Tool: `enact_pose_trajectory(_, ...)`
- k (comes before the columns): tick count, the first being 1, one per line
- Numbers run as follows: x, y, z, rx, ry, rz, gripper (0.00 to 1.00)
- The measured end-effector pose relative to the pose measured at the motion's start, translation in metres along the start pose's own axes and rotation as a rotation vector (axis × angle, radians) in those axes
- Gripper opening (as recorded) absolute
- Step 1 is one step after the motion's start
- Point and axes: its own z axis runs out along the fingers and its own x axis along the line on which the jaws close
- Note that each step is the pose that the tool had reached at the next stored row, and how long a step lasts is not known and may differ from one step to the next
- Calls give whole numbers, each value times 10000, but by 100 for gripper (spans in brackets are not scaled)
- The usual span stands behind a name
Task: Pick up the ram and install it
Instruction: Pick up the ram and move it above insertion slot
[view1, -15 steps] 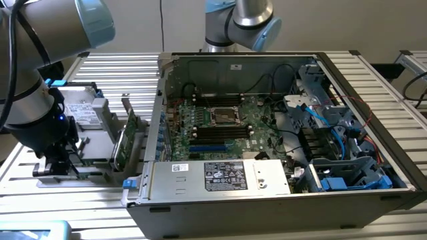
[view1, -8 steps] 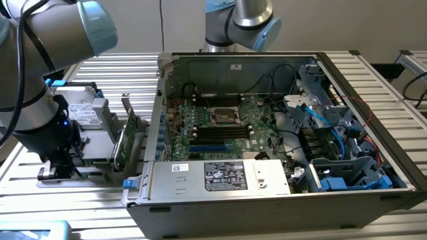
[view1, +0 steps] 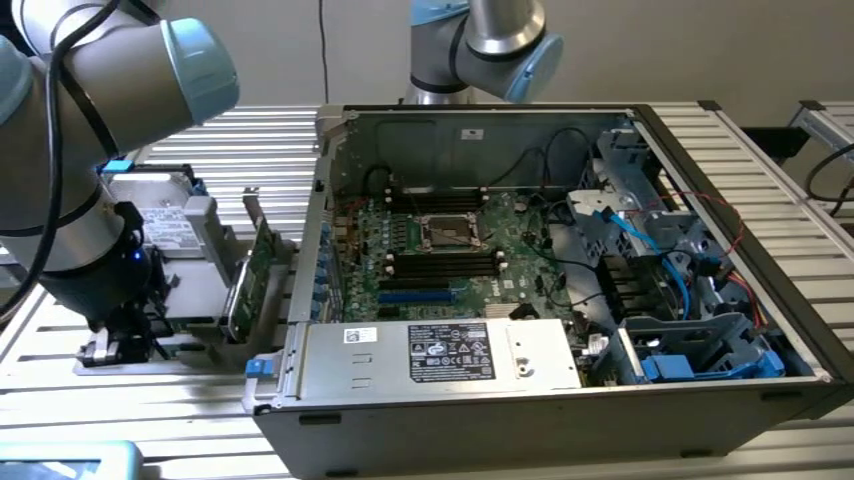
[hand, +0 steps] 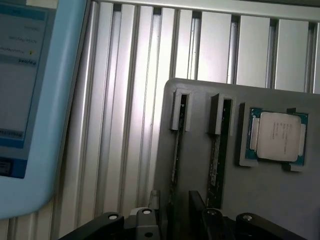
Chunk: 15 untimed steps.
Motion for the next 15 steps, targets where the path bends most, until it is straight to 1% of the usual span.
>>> enact_pose_trajectory(5,-1,5,35,-1,-2,0,36)
enact_pose_trajectory(9,-5,8,52,-18,-3,-1,36)
enact_pose_trajectory(15,-10,17,78,-25,-6,0,36)
